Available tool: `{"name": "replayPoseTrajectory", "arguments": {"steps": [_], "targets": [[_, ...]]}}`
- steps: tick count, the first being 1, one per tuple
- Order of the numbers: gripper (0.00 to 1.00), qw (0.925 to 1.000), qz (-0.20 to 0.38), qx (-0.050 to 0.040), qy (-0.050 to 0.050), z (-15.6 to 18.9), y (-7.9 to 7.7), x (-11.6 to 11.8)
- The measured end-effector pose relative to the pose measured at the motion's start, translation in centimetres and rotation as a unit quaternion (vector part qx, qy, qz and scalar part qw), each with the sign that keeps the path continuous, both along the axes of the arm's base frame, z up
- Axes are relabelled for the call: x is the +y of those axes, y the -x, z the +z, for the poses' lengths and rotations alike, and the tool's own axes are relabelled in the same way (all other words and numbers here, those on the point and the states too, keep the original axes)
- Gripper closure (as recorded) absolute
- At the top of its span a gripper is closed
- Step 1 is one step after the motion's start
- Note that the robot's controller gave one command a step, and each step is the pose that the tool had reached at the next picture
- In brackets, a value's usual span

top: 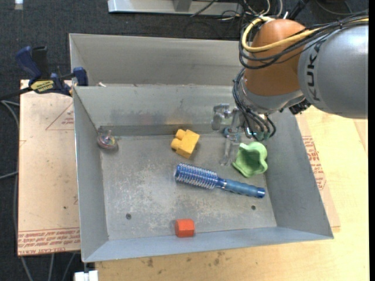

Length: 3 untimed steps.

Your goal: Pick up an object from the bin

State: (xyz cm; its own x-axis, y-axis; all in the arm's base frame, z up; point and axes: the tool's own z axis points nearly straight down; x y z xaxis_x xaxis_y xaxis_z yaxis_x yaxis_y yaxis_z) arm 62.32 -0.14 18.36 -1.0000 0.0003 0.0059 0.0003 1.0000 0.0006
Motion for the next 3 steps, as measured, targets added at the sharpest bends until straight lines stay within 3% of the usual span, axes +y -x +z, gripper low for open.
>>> {"name": "replayPoseTrajectory", "arguments": {"steps": [1, 2, 3], "targets": [[0.00, 0.9998, -0.020, 0.0005, -0.001, -11.4, 2.2, 1.3], [1.00, 0.9997, -0.020, -0.0095, 0.000, -10.9, 1.8, 1.2], [1.00, 0.9999, -0.012, -0.0073, -0.001, 3.8, 5.5, 3.5]]}}
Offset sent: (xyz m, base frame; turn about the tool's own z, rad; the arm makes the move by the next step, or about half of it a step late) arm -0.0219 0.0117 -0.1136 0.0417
